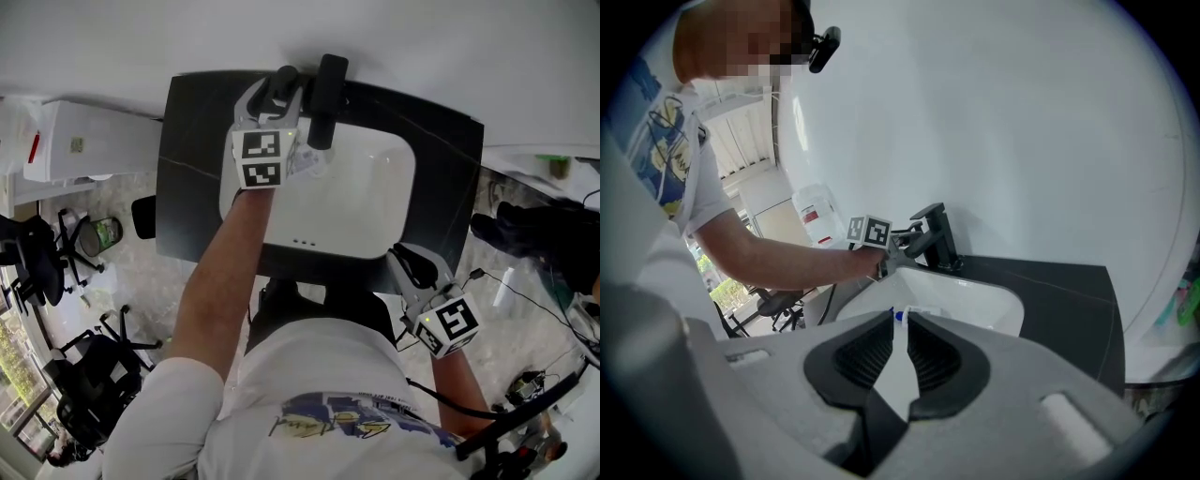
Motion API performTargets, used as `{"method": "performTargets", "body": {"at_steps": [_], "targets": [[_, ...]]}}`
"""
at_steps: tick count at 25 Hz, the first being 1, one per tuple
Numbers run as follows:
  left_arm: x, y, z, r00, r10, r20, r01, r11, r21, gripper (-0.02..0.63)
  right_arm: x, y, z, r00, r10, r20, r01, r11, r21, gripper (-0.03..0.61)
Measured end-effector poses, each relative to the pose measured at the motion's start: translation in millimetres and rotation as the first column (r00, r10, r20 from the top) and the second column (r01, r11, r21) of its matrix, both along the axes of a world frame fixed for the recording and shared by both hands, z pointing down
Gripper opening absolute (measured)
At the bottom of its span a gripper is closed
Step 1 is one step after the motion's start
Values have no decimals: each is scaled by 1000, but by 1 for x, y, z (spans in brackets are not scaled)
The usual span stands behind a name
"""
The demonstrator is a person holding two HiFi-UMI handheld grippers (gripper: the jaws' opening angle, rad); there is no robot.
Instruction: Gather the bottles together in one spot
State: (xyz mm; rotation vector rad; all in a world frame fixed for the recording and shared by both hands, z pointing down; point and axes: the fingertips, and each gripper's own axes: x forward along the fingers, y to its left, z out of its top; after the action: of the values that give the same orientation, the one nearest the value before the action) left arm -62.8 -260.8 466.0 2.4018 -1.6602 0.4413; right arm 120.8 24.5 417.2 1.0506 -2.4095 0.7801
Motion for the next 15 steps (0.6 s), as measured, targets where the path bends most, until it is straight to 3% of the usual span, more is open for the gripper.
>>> {"method": "performTargets", "body": {"at_steps": [7,11,15], "targets": [[-32,41,7,999,-22,33,23,999,-28,221,-15,4,-2,1000,4,31,-5,1000,5,49],[-42,78,24,999,-39,-1,39,993,-115,204,-31,7,-3,999,-6,34,6,1000,14,49],[-28,120,60,996,-53,-73,33,969,-245,201,-45,7,3,999,-22,47,22,1000,13,49]]}}
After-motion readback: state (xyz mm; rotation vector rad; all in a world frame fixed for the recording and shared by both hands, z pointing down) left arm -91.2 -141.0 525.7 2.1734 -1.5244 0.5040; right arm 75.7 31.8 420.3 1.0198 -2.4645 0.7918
